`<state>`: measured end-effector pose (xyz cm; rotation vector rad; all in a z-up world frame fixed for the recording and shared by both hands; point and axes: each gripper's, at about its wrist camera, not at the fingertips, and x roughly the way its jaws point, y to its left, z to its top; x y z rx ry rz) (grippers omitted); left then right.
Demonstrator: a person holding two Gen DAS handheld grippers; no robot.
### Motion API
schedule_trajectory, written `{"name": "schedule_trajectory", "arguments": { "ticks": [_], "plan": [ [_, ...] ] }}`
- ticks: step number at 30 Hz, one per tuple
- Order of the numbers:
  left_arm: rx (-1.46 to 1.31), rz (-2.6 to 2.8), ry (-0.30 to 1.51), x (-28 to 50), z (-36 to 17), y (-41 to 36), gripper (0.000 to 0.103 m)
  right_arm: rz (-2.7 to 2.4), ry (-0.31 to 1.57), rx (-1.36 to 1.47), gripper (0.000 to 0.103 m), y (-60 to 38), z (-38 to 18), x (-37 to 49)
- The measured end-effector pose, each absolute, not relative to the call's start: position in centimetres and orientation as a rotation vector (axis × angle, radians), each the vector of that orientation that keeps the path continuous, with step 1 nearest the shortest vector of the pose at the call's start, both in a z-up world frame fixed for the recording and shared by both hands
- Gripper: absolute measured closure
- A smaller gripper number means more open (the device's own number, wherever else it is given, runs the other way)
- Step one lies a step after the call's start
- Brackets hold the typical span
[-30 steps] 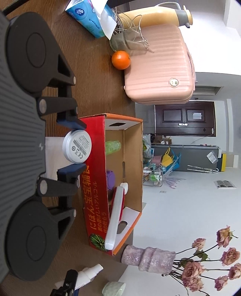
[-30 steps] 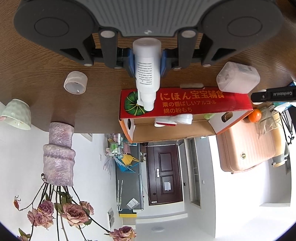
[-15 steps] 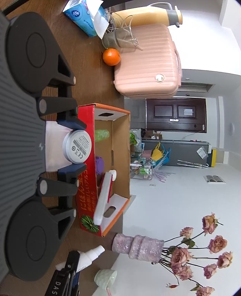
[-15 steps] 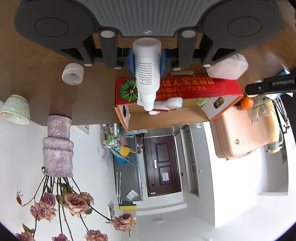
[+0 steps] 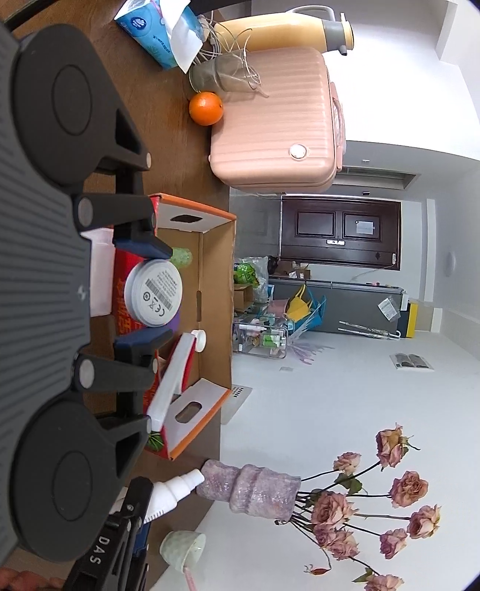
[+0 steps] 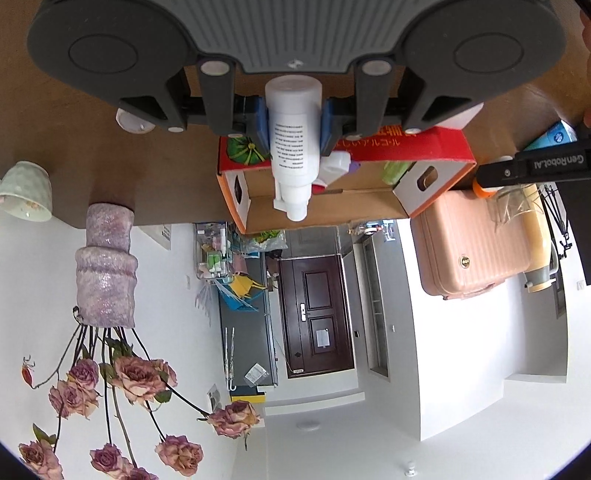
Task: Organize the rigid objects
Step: 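Carry the container and spray bottle over the box with both tools, then open both tools to drop the container and spray bottle into the box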
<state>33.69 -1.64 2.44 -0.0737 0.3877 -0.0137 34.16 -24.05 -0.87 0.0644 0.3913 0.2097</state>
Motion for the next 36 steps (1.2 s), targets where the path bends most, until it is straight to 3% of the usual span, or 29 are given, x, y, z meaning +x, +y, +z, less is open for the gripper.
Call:
{"name": "schedule_trajectory", "arguments": {
  "ticks": [36],
  "plan": [
    [-0.106, 0.045, 0.402, 44.6, 2.0, -2.0, 0.062, 0.198, 0.387, 0.081, 0.076, -22.1, -1.1, 45.5]
  ]
}}
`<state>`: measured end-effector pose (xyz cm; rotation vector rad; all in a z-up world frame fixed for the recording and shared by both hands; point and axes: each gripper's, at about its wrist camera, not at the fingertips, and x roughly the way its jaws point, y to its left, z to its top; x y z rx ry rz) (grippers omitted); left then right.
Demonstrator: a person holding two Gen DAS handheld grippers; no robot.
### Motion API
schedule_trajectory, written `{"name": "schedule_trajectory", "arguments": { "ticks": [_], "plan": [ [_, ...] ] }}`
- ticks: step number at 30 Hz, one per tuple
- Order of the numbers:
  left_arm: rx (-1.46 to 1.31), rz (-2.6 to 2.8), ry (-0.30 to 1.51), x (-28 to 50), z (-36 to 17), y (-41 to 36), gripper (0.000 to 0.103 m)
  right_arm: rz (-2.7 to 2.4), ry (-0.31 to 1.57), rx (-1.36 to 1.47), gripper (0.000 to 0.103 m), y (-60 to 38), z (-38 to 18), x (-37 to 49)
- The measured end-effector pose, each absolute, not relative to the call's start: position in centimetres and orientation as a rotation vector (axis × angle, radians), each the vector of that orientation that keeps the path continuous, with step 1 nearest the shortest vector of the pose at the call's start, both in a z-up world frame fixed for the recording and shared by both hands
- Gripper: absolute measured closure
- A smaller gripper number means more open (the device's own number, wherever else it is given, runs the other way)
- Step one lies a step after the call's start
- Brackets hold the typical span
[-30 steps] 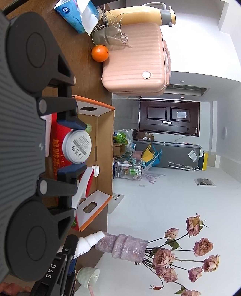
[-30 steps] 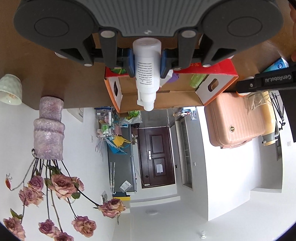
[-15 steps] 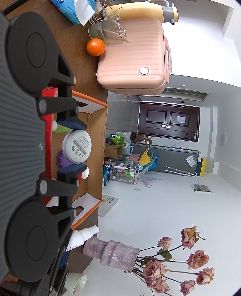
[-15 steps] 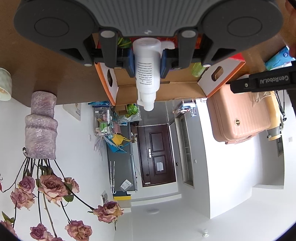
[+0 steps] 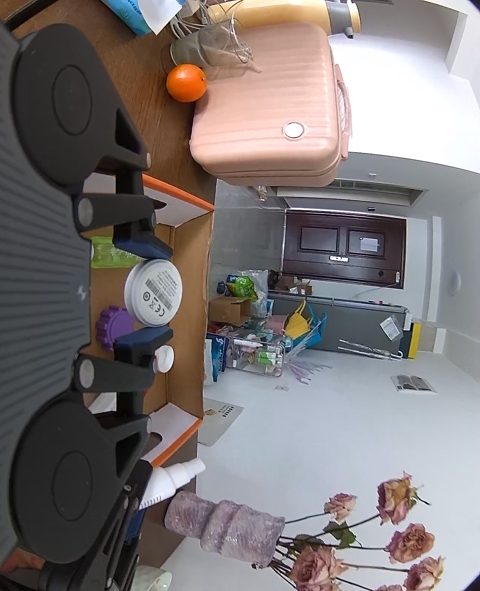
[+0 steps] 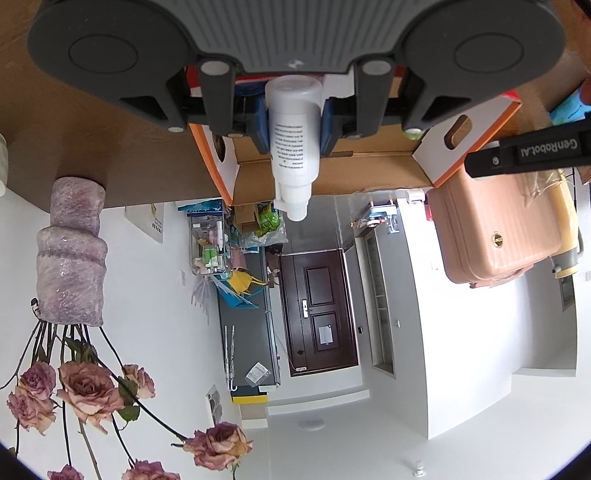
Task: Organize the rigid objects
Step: 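Open both tools to drop the container and spray bottle into the box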
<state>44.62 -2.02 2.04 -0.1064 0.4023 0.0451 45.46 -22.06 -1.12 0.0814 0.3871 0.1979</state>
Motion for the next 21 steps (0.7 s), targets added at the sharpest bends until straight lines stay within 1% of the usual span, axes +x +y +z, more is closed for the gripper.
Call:
{"name": "schedule_trajectory", "arguments": {
  "ticks": [21],
  "plan": [
    [-0.072, 0.072, 0.444, 50.9, 0.7, -1.1, 0.062, 0.182, 0.419, 0.067, 0.076, -21.5, -2.4, 51.3]
  ]
}}
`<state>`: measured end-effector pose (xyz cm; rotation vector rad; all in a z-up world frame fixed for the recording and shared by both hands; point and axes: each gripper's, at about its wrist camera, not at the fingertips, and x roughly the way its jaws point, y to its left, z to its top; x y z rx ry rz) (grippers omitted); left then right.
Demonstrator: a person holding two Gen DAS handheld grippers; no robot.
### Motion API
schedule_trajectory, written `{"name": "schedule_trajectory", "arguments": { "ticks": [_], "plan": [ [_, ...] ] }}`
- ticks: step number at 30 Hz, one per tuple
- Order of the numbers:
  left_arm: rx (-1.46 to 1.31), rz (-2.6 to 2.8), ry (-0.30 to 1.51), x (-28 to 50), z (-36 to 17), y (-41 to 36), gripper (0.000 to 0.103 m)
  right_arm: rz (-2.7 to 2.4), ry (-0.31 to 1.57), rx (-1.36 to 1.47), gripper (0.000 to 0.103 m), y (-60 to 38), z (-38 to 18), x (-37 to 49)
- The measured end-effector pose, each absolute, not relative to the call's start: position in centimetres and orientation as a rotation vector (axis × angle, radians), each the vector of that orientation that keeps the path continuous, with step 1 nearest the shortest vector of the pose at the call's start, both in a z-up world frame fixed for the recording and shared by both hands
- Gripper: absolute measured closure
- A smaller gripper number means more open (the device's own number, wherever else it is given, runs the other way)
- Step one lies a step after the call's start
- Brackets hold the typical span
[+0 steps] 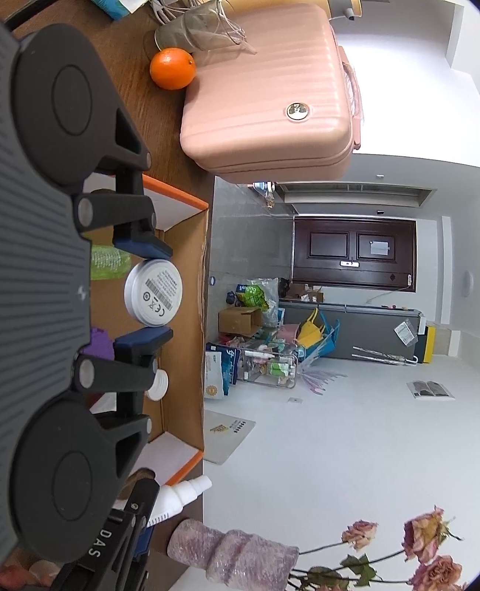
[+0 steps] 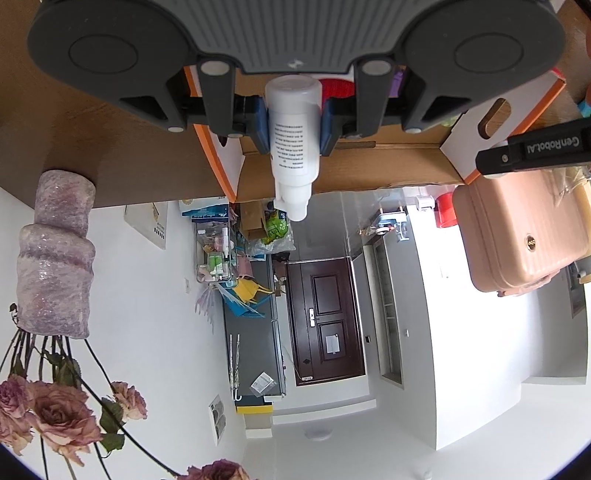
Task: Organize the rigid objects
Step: 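Open both tools to drop the container and spray bottle into the box, then withdraw both tools from the box back over the table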
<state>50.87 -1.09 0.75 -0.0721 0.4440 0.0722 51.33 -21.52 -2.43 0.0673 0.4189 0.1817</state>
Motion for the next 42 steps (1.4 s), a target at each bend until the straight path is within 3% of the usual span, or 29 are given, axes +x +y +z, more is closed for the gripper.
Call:
{"name": "schedule_trajectory", "arguments": {
  "ticks": [14, 16, 17, 18, 20, 21, 22, 23, 42],
  "plan": [
    [-0.066, 0.079, 0.459, 52.6, 0.0, -0.4, 0.062, 0.193, 0.446, 0.046, 0.076, -21.3, -3.1, 52.7],
    [-0.069, 0.075, 0.465, 52.6, 0.0, -0.4, 0.054, 0.202, 0.459, 0.046, 0.075, -21.3, -3.0, 52.9],
    [-0.071, 0.084, 0.470, 52.5, 0.0, -0.3, 0.034, 0.204, 0.470, 0.043, 0.075, -21.3, -3.1, 52.9],
    [-0.069, 0.100, 0.464, 52.5, 0.1, -0.3, 0.014, 0.202, 0.474, 0.041, 0.071, -21.3, -3.1, 52.9],
    [-0.063, 0.132, 0.436, 52.2, 0.3, -0.2, 0.000, 0.184, 0.476, 0.044, 0.046, -21.4, -3.0, 52.8],
    [-0.061, 0.136, 0.425, 52.0, 0.5, -0.1, 0.000, 0.171, 0.466, 0.049, 0.022, -21.5, -2.9, 52.7],
    [-0.059, 0.133, 0.426, 51.9, 0.6, 0.0, 0.000, 0.159, 0.453, 0.054, 0.006, -21.6, -2.9, 52.5],
    [-0.060, 0.130, 0.432, 52.0, 0.6, 0.0, 0.000, 0.148, 0.442, 0.058, 0.002, -21.6, -2.8, 52.4],
    [-0.069, 0.143, 0.457, 52.1, 0.4, 0.3, 0.000, 0.144, 0.435, 0.065, 0.000, -21.8, -2.4, 52.1]
  ]
}}
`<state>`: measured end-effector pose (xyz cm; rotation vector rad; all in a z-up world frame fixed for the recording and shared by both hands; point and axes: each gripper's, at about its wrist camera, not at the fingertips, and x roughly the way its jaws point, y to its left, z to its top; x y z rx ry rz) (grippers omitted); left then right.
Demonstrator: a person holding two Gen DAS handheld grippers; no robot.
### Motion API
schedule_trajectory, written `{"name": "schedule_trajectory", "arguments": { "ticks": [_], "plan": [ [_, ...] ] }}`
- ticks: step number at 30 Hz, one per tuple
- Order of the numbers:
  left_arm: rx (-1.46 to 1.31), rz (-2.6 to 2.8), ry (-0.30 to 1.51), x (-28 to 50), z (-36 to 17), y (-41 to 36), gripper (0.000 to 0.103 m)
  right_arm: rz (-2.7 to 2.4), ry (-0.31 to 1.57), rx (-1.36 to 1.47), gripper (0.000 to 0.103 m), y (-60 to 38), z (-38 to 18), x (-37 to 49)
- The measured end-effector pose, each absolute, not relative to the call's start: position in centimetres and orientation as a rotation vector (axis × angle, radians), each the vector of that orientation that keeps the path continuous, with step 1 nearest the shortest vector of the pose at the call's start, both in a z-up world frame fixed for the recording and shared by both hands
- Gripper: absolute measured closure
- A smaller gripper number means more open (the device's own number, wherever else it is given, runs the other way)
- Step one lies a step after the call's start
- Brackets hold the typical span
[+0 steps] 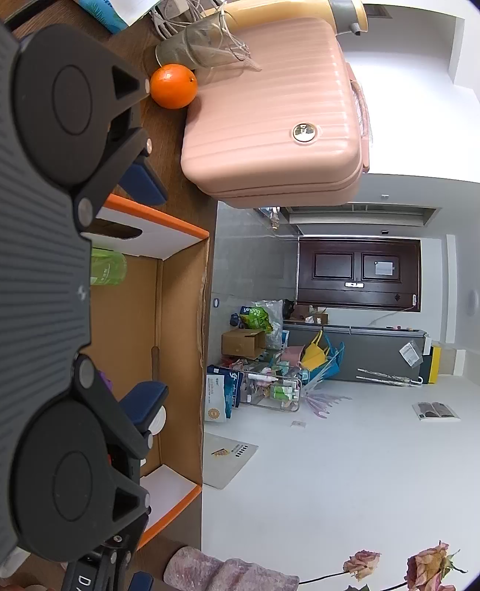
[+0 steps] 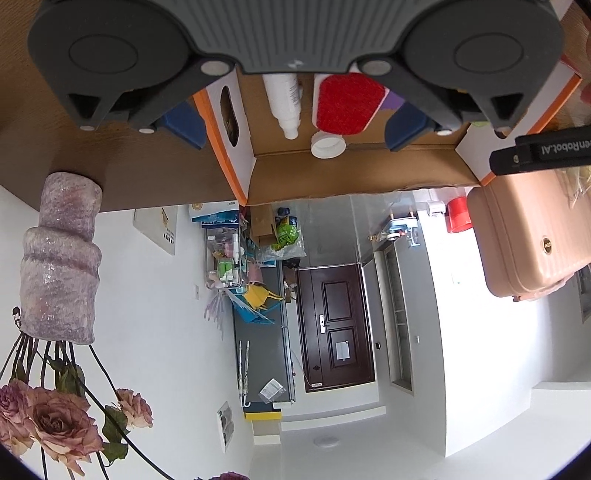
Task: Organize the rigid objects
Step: 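Withdraw both tools from the box back over the table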
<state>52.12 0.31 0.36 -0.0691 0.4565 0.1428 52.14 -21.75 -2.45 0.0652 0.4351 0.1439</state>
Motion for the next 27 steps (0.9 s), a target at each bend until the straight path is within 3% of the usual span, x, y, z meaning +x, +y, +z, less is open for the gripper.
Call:
{"name": "schedule_trajectory", "arguments": {
  "ticks": [27],
  "plan": [
    [-0.049, 0.156, 0.415, 46.4, 1.8, -0.3, 0.000, 0.153, 0.379, 0.070, 0.000, -22.5, -0.7, 47.2]
  ]
}}
